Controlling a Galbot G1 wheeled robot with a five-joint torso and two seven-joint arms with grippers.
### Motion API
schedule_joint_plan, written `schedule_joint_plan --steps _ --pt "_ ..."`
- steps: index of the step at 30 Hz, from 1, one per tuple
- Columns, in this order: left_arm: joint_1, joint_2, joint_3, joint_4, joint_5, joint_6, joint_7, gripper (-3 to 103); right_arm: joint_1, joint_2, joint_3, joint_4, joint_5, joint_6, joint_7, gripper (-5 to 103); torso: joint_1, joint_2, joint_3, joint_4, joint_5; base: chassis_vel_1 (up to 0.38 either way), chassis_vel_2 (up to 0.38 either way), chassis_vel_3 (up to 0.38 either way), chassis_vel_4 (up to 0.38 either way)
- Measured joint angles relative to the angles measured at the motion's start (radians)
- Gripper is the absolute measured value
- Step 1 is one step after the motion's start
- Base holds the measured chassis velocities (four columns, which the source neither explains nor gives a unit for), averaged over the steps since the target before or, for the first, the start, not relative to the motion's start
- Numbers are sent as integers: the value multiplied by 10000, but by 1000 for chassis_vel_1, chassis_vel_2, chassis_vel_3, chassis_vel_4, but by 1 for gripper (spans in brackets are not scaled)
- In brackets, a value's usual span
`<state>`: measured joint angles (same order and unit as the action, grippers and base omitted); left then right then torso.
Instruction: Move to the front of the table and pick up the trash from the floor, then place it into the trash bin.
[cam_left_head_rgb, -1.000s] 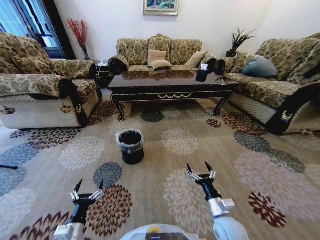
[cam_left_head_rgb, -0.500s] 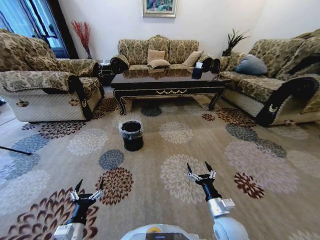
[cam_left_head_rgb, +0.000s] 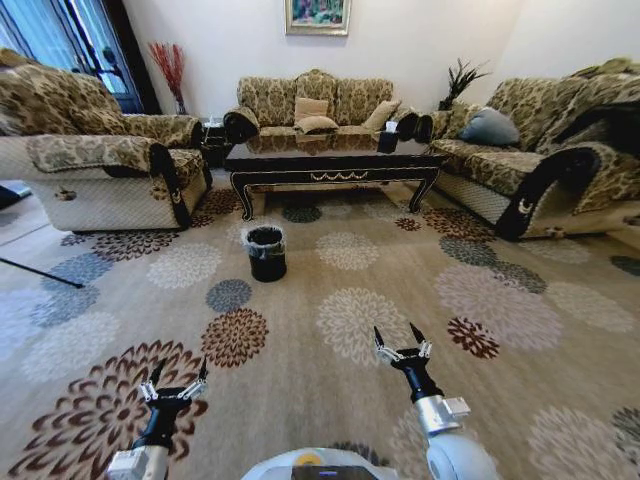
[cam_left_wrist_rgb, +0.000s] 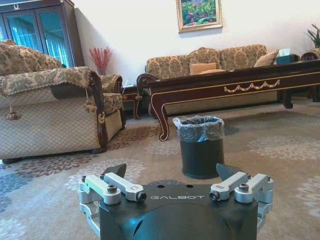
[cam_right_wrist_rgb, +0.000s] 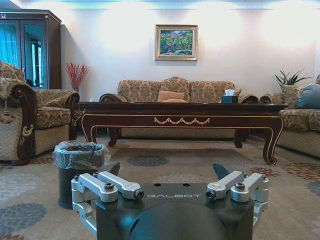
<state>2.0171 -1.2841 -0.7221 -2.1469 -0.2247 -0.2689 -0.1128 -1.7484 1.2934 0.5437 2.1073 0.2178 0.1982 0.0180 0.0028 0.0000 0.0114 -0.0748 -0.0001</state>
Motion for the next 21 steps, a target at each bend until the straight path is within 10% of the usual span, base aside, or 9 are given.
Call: schedule_joint_plan --steps 21 --pt "-3 0 0 -1 0 1 0 100 3 0 -1 -1 0 0 1 100 4 1 3 1 1 95 -90 -90 103"
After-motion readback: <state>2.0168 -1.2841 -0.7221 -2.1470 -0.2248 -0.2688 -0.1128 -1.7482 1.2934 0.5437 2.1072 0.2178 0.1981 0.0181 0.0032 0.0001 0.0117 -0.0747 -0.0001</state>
